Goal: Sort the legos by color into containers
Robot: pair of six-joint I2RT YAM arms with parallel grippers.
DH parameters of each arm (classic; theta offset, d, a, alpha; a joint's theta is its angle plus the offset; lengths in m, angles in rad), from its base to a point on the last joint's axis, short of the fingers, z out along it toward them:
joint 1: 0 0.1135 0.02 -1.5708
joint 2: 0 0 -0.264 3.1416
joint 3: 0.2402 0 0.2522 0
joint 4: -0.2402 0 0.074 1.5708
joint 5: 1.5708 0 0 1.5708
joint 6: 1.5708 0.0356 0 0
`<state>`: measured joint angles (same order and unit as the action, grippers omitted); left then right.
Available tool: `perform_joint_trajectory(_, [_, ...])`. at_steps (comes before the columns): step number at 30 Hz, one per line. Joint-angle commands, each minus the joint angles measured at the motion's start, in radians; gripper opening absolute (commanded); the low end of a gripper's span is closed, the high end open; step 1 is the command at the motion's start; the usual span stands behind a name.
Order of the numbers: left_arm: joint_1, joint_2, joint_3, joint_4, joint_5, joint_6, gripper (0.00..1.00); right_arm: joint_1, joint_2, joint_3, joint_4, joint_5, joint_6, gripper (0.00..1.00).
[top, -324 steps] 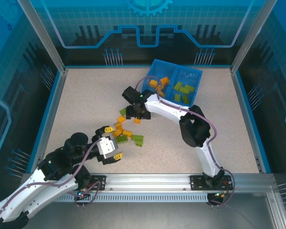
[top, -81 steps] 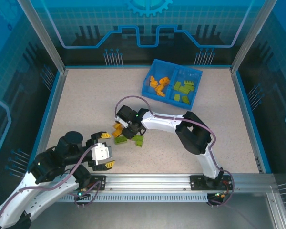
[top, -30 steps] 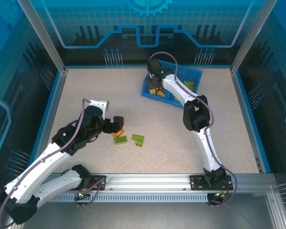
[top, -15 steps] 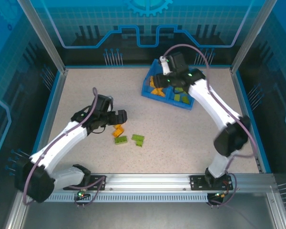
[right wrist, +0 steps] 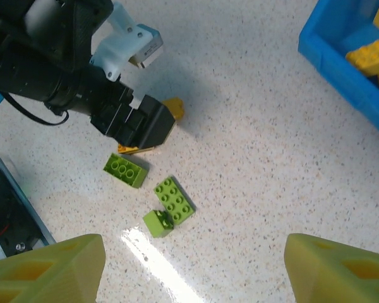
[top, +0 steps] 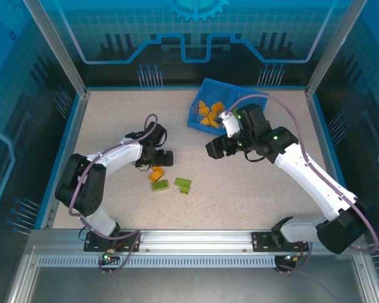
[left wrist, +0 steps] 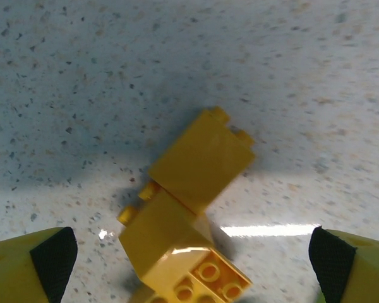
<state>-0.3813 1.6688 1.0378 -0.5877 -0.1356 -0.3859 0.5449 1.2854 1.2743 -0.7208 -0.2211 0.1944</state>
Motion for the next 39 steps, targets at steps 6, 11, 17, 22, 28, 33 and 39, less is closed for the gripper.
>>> perform_joint_trajectory(6, [0.021, 0.127, 0.093, 0.035, -0.004, 0.096, 0.93, 0.007, -0.005, 0.032, -0.025, -0.014, 0.005, 0.77])
perform_joint_trajectory(11, [0.022, 0.189, 0.135, 0.016, -0.044, 0.133, 0.77, 0.007, -0.017, 0.03, -0.028, -0.004, 0.008, 0.77])
perform_joint_trajectory(17, [0.023, 0.23, 0.16, -0.024, -0.03, 0.134, 0.62, 0.007, -0.029, 0.033, -0.04, 0.016, 0.02, 0.77])
perform_joint_trajectory(22, [0.024, 0.237, 0.164, -0.062, -0.049, 0.127, 0.58, 0.007, -0.023, 0.047, -0.064, 0.009, 0.044, 0.77])
perform_joint_trajectory(28, [0.032, 0.22, 0.143, -0.065, -0.099, 0.08, 0.47, 0.01, -0.007, 0.064, -0.085, -0.038, 0.086, 0.77])
perform_joint_trajectory(33, [0.045, 0.207, 0.131, -0.039, -0.109, 0.015, 0.42, 0.023, 0.011, 0.081, -0.103, -0.084, 0.101, 0.77])
perform_joint_trajectory(39, [0.052, 0.177, 0.151, -0.026, -0.073, -0.047, 0.33, 0.045, 0.024, 0.103, -0.105, -0.077, 0.124, 0.77])
